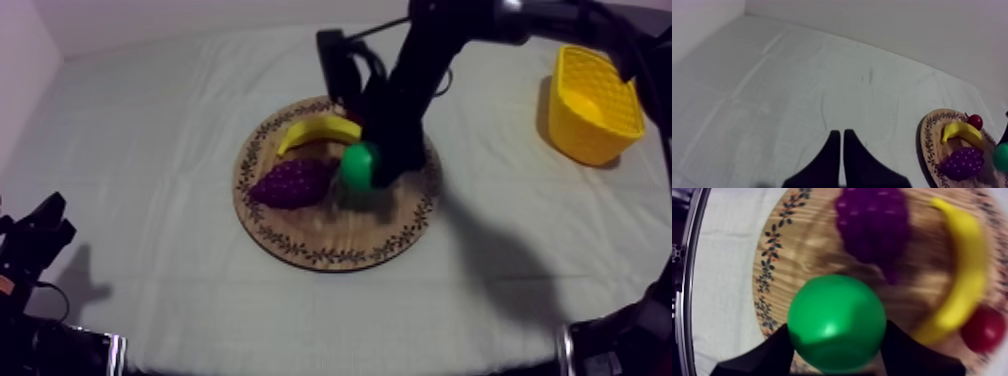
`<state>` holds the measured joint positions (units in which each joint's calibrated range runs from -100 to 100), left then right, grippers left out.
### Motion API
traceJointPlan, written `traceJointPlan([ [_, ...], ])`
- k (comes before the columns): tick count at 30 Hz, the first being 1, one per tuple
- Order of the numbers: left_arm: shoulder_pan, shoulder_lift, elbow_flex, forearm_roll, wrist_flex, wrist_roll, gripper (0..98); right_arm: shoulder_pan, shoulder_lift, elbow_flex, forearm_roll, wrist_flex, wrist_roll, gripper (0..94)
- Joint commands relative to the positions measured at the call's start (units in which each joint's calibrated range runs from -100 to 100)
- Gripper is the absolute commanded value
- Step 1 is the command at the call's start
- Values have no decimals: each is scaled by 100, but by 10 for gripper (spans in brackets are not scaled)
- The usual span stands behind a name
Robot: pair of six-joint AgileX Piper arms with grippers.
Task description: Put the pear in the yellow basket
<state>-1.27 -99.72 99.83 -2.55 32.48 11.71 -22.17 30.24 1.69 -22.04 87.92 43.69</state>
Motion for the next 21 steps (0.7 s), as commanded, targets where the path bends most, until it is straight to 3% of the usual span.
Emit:
traceJointPlan([
  [1,0,-2,-5,-1,1,-1,1,217,-241,-140,15,38,-29,432],
  [10,0,-2,-5,-1,1,-1,1,1409,-844,-1329,-31,302,-485,439],
  [21,0,-2,-5,-1,1,-1,1,2924,-782,-2551,16,53,-1078,433],
])
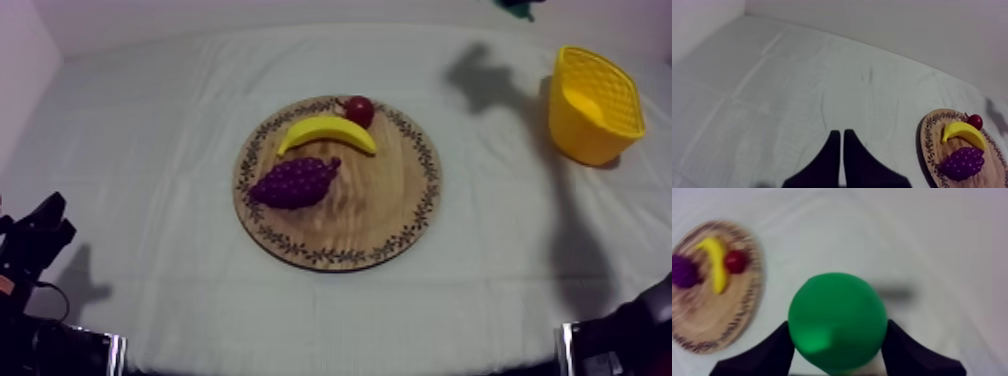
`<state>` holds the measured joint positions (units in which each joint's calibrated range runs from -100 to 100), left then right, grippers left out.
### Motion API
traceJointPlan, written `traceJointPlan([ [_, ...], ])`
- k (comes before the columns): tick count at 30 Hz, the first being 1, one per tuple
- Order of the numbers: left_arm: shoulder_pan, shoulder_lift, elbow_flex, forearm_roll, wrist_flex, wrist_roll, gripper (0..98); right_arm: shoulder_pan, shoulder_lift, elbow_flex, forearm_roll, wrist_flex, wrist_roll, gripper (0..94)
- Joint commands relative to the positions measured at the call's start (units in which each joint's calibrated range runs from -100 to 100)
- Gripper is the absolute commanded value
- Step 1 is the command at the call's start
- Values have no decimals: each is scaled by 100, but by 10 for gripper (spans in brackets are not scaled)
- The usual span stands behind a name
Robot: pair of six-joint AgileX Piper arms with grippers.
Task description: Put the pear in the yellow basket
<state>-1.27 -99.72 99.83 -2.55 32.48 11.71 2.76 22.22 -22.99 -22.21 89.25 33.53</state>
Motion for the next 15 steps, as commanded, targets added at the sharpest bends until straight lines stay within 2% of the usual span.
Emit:
traceJointPlan([
  [1,0,-2,-5,-1,1,-1,1,538,40,-110,55,-135,-89,433],
  [7,0,-2,-5,-1,1,-1,1,1000,127,125,224,-604,-144,434],
  [11,0,-2,-5,-1,1,-1,1,1132,141,535,338,-958,-118,443],
  [15,0,-2,-5,-1,1,-1,1,1179,138,934,428,-1277,-114,491],
])
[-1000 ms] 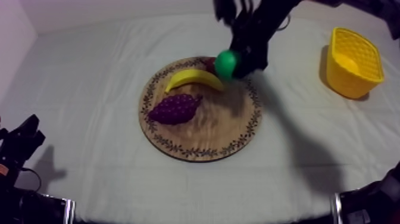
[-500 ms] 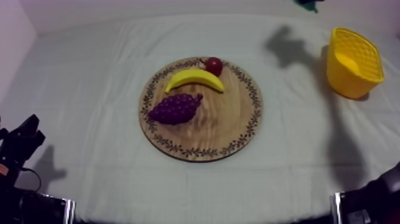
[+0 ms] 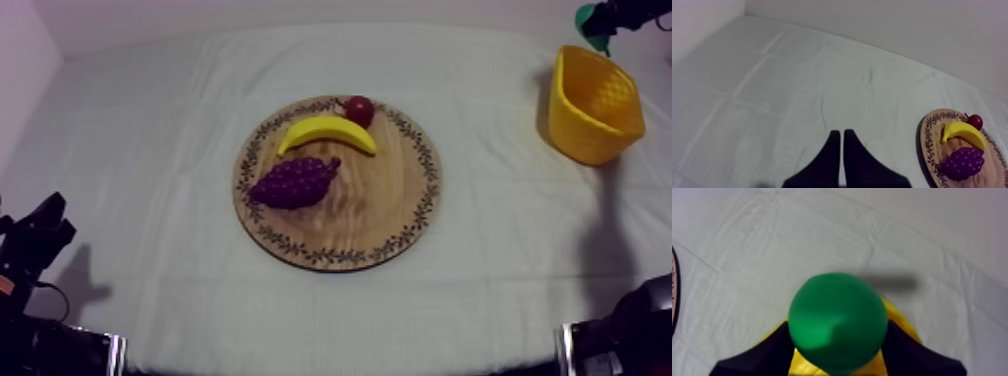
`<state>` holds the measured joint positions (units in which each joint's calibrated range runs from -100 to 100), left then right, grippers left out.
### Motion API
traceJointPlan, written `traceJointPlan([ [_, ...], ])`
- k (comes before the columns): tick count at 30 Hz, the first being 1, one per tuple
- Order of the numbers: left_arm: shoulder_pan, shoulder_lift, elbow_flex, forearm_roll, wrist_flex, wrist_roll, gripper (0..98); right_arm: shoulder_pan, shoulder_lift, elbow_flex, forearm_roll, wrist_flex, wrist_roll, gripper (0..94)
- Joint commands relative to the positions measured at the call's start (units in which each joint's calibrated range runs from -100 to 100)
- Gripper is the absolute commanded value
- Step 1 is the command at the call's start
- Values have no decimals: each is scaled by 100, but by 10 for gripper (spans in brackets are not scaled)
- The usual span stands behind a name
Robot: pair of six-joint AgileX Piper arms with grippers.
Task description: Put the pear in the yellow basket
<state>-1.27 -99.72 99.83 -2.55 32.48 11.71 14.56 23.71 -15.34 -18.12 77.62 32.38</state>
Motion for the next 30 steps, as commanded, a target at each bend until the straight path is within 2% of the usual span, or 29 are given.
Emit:
traceJointPlan([
  [1,0,-2,-5,-1,1,-1,1,1,-18,260,42,-192,-10,516],
  [7,0,-2,-5,-1,1,-1,1,-24,-199,724,216,-562,-218,664],
  [12,0,-2,-5,-1,1,-1,1,41,-586,1193,146,-825,-209,686],
  [21,0,-2,-5,-1,1,-1,1,243,-2127,2403,-294,-1082,-74,576],
  [26,0,-2,-5,-1,1,-1,1,298,-3264,3167,-388,-1140,-166,479],
  [30,0,-2,-5,-1,1,-1,1,230,-4247,3975,-380,-1352,-258,362],
])
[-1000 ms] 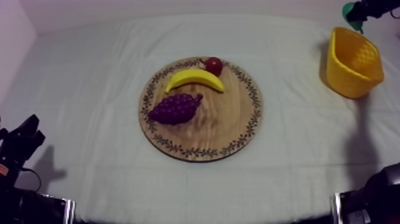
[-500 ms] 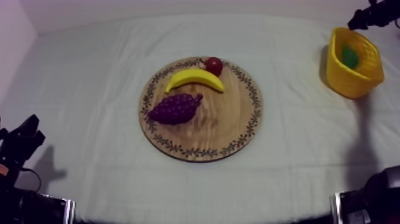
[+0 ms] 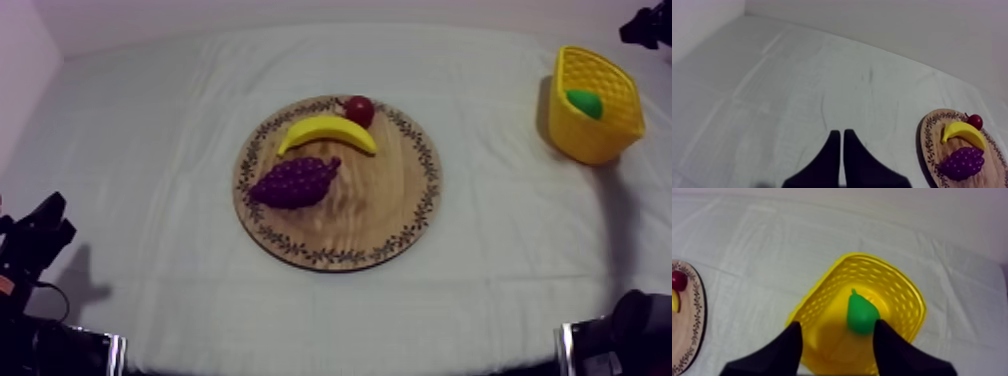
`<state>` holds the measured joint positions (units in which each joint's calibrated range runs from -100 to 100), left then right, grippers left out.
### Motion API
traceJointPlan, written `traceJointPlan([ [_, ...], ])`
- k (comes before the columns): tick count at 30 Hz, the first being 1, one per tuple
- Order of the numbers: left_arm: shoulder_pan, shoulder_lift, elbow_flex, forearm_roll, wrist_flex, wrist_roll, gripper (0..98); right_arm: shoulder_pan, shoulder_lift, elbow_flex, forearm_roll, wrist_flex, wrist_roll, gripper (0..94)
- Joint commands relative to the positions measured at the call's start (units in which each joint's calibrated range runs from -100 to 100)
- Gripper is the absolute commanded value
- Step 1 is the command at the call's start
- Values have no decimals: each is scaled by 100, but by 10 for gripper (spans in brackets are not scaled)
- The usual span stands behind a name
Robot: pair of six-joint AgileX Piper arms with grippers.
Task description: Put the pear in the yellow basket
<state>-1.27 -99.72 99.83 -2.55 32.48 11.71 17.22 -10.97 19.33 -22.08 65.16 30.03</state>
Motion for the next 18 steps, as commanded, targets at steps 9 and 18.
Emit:
traceJointPlan([
  [9,0,-2,-5,-1,1,-1,1,-695,-2910,2706,297,-867,-319,118],
  [18,0,-2,-5,-1,1,-1,1,-1434,-5177,5056,600,-1815,-794,55],
])
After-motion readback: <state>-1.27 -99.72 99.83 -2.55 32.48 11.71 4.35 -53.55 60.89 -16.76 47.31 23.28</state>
